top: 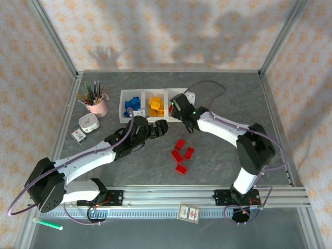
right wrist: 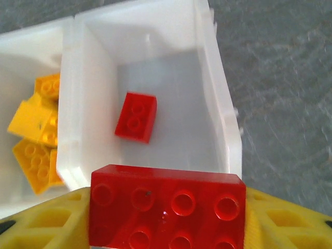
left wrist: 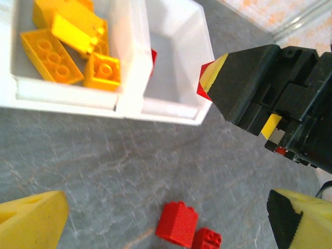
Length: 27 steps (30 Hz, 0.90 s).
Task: Sort the legos into containers by color
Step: Place the lego in the container.
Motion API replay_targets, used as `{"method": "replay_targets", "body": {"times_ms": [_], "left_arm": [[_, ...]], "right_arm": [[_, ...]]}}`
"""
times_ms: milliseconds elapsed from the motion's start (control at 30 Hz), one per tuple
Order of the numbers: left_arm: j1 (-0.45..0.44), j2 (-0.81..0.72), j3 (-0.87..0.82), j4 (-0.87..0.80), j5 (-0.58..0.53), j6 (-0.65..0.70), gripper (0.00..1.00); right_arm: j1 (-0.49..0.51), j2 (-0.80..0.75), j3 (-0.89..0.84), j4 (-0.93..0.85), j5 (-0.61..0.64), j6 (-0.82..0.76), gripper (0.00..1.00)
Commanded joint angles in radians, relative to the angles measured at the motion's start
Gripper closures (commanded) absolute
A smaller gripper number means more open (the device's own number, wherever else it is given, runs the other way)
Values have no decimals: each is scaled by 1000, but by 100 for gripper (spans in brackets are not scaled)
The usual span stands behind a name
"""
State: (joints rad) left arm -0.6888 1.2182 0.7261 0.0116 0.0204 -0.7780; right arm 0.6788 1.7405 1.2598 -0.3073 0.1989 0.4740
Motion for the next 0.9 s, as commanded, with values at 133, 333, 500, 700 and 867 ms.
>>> {"method": "replay_targets", "body": {"times_ms": [133,333,500,700,867], "left_arm": [[78,20,57,-25,-16,54,1],[101,43,77,-22,-1,75,1],[103,52,89,-31,4,86,1],[103,27,83,-38,9,96,1],[101,-5,71,-54,27,97,1]], "right_arm": [[-64,187,208,-38,33,-105,40],[-90,299,346,-89,34,-132,29],[-91,279,349,-90,19,-143,21],[-90,184,273,-73,-21,-130,17],[-82,71,150,-49,-62,-106,14]]}}
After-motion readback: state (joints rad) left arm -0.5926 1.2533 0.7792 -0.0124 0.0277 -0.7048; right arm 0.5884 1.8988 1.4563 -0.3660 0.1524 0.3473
